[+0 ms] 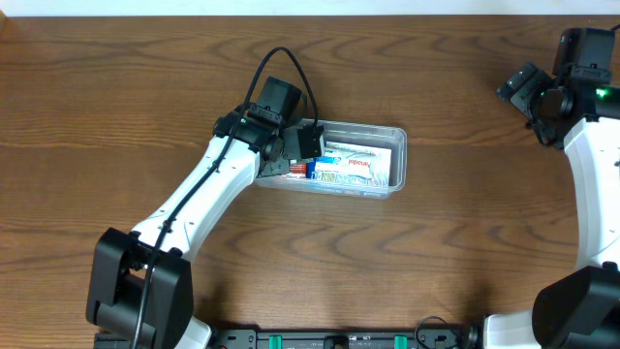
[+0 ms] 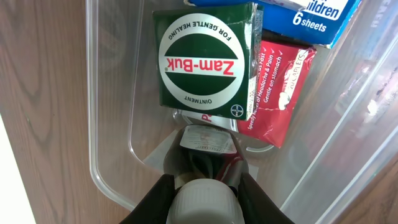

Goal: Pack container
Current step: 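Lower the bottle into the container beside the green tin, then open the left gripper and withdraw it from the container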

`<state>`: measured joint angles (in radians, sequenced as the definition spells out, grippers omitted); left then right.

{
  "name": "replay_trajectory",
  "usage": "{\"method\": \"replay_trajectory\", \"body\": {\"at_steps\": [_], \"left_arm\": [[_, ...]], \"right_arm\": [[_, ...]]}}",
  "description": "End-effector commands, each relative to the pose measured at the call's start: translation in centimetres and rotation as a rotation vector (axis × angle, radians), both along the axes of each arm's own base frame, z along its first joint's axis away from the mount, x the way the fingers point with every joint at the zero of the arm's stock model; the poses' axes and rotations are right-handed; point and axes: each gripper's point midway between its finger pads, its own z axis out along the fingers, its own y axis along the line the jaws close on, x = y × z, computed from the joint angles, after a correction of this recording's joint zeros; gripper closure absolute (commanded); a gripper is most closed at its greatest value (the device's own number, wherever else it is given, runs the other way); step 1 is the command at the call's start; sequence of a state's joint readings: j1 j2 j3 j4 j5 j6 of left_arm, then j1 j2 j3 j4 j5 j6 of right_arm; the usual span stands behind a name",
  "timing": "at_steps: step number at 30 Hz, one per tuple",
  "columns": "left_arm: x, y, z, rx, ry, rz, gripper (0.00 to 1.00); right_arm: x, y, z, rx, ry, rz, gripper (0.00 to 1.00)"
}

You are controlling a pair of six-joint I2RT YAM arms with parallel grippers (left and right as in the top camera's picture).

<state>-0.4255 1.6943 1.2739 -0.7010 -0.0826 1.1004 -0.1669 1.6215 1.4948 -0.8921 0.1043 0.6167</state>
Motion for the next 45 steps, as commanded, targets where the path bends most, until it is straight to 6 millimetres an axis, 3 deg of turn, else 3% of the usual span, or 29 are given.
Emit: {"method": "replay_trajectory", "body": {"at_steps": [1, 5, 7, 18, 23, 27, 30, 36, 39, 45], "left_arm": [[0.1, 0.4, 0.0, 0.014, -0.003, 0.007, 0.84], [0.1, 0.4, 0.0, 0.014, -0.003, 0.007, 0.83], [0.1, 0.4, 0.0, 0.015, -0.003, 0.007, 0.73], [0.1, 0.4, 0.0, 0.014, -0.003, 0.007, 0.54], [0.2, 0.4, 0.0, 0.015, -0.005, 0.008, 0.21], [1.3, 1.3, 0.8, 0.061, -0.072, 0.037, 0.13], [2.8, 2.1, 2.9, 0.096, -0.179, 0.075, 0.11], [4.1, 1.6, 10.1, -0.065, -0.389, 0.189, 0.09], [3.3, 2.0, 14.3, -0.225, -0.481, 0.334, 0.02], [-0.6, 2.9, 21.6, -0.641, -0.561, 0.639, 0.02]], "right_arm": [[0.0, -0.2, 0.1, -0.007, -0.001, 0.002, 0.01], [0.0, -0.2, 0.1, -0.007, -0.001, 0.001, 0.01], [0.0, -0.2, 0.1, -0.007, -0.001, 0.001, 0.01], [0.0, -0.2, 0.1, -0.008, -0.001, 0.001, 0.01], [0.0, -0.2, 0.1, -0.007, -0.001, 0.001, 0.01], [0.0, -0.2, 0.1, -0.007, -0.001, 0.001, 0.01], [0.0, -0.2, 0.1, -0.008, -0.001, 0.001, 0.01], [0.0, -0.2, 0.1, -0.007, -0.001, 0.001, 0.01], [0.0, -0.2, 0.1, -0.007, -0.001, 0.001, 0.01], [0.0, -0.2, 0.1, -0.007, -0.001, 0.001, 0.01]]}}
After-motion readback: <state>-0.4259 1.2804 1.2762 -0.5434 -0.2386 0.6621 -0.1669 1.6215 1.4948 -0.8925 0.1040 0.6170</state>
